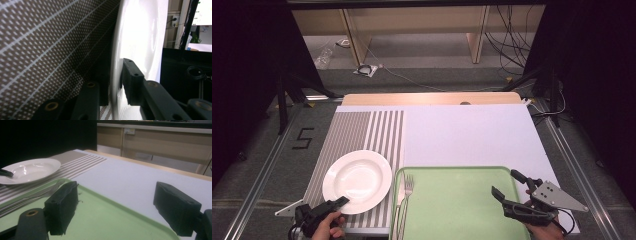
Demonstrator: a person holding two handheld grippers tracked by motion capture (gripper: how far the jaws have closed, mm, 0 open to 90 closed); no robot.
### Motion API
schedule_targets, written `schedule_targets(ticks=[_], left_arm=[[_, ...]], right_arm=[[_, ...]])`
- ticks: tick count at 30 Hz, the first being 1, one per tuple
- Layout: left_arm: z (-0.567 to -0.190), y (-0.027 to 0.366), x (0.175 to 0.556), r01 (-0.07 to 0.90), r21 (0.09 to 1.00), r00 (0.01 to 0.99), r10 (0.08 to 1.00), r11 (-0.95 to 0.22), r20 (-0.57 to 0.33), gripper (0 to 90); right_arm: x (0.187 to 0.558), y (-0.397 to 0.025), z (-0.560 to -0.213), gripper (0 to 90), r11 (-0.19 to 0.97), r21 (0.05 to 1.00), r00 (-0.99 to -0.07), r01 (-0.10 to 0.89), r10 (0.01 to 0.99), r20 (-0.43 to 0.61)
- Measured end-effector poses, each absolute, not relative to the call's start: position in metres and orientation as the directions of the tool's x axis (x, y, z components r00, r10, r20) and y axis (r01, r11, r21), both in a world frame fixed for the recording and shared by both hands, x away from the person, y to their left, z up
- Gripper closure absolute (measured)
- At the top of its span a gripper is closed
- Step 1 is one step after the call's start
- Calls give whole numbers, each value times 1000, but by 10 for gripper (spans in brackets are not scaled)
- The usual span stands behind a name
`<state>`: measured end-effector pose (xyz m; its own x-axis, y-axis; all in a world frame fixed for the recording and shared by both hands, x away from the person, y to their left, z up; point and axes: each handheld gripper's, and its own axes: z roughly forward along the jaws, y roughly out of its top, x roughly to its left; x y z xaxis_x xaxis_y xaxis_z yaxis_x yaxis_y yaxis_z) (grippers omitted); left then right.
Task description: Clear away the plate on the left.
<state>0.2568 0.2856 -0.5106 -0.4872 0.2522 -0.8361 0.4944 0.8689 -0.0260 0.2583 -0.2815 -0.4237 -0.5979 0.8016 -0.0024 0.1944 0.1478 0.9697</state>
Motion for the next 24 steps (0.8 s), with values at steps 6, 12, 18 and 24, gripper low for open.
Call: schedule_targets(ticks=[6,12,18,24], left_arm=[[-512,286,256,484,-35,-485,234,874,-843,801],[-512,287,256,476,-32,-482,230,879,-845,805],[-512,287,255,473,-34,-465,216,880,-859,801],[-511,288,255,470,-34,-451,207,882,-868,796]], right_arm=[[258,-281,-424,206,149,969,-598,195,802,-3],[258,-281,-423,206,150,969,-599,194,801,-4],[258,-281,-424,207,150,969,-597,196,802,-4],[258,-281,-424,207,150,969,-597,198,802,-3]])
